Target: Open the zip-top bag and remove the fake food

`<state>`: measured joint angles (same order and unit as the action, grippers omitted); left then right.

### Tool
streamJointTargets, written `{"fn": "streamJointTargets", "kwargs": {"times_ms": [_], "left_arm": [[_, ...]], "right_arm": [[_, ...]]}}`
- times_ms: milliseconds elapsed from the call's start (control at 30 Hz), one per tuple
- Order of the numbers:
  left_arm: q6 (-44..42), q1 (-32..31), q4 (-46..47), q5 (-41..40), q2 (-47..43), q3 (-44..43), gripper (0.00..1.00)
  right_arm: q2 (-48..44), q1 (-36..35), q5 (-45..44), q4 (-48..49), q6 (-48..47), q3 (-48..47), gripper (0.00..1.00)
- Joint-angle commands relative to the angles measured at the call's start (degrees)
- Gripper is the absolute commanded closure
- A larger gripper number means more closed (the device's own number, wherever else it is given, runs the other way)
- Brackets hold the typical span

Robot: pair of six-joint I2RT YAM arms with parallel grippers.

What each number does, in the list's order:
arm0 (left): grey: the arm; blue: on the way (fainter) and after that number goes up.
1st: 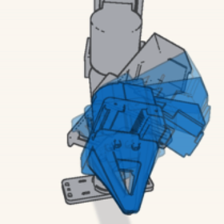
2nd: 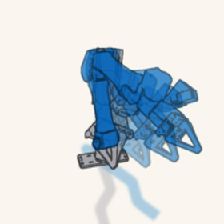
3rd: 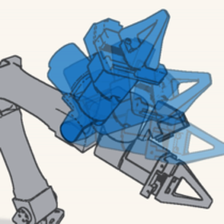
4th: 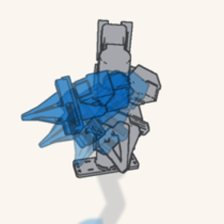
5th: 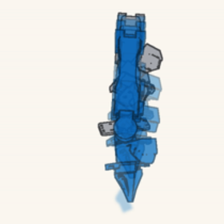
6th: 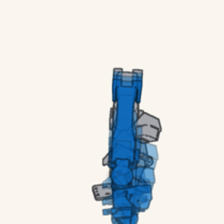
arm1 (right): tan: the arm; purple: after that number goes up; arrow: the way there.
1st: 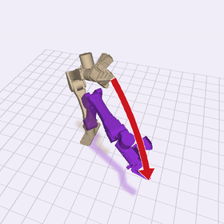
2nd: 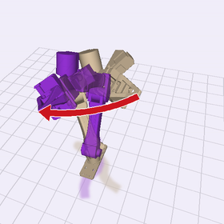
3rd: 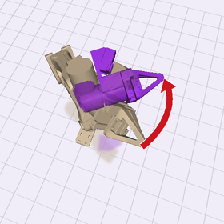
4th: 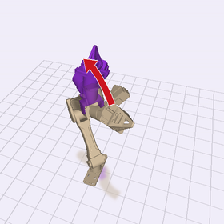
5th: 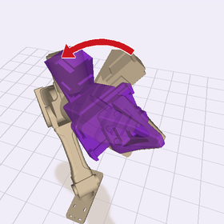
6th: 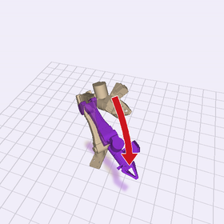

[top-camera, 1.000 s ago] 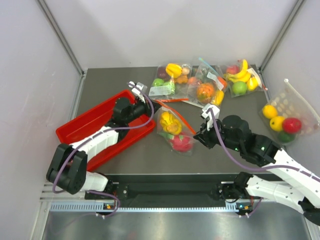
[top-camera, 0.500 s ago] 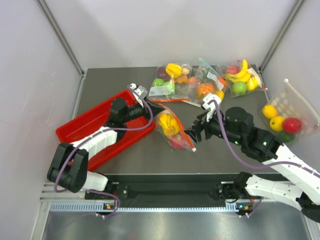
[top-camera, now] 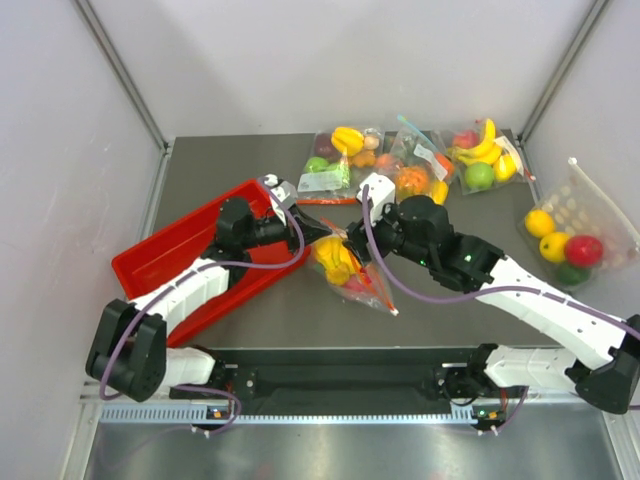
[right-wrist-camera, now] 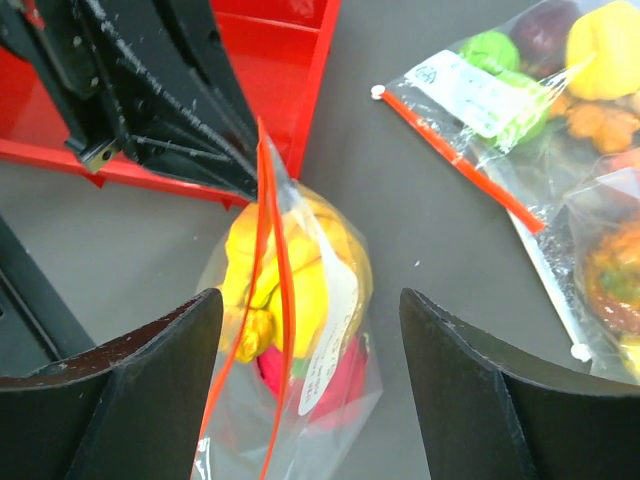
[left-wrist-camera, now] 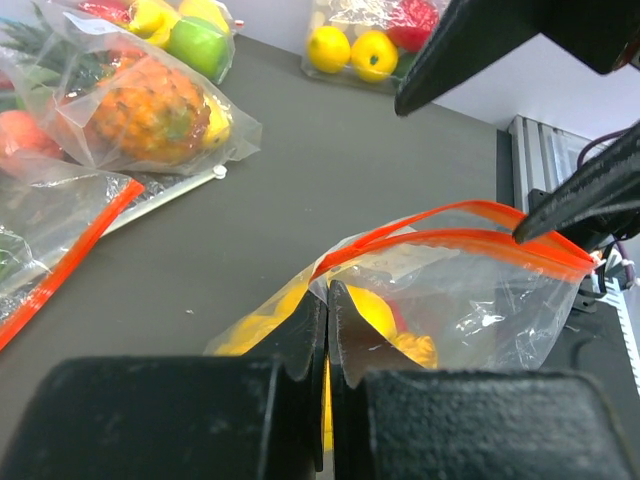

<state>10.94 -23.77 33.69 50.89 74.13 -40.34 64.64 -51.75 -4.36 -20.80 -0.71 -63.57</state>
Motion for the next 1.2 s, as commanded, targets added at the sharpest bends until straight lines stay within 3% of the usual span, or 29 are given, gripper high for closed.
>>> {"fn": "streamJointTargets", "kwargs": {"times_ms": [0,333,900,1000,1100,1133,1167], "left_arm": [[-1.9,-0.3,0.1,2.1,-2.0,0.5,1.00],[-2.0,-0.3,0.0,2.0,-1.8,0.3,1.00],[-2.4,-1.4,-2.2,0.5,-2.6,0.0,1.00],[-3.6,-1.9,-4.5,-0.4,-3.2,0.1,1.00],[-3.1,-2.0,-5.3,-2.3,-3.9,0.3,1.00],[-2.7,-2.1,-5.9,-3.4,-4.4,0.3,0.97],[-2.2,-2.1,-8.3,-6.6,-4.7,-0.4,0.90]], "right_arm": [[-1.4,-0.7,-2.2,4.7,-0.5,-0.6,0.29],[-7.6,-0.7,-2.8,1.9,0.4,4.2,0.33],[-2.5,-0.7,1.7,3.7,2.2,7.5,0.39],[-1.2,-0.7,1.9,4.8,2.3,8.0,0.53],[-0.9,-0.7,1.6,5.3,2.5,8.0,0.81],[-0.8,-0.7,1.1,5.2,2.6,7.9,0.94],[-0.8,-0.7,0.0,4.9,2.6,7.7,0.99]]}}
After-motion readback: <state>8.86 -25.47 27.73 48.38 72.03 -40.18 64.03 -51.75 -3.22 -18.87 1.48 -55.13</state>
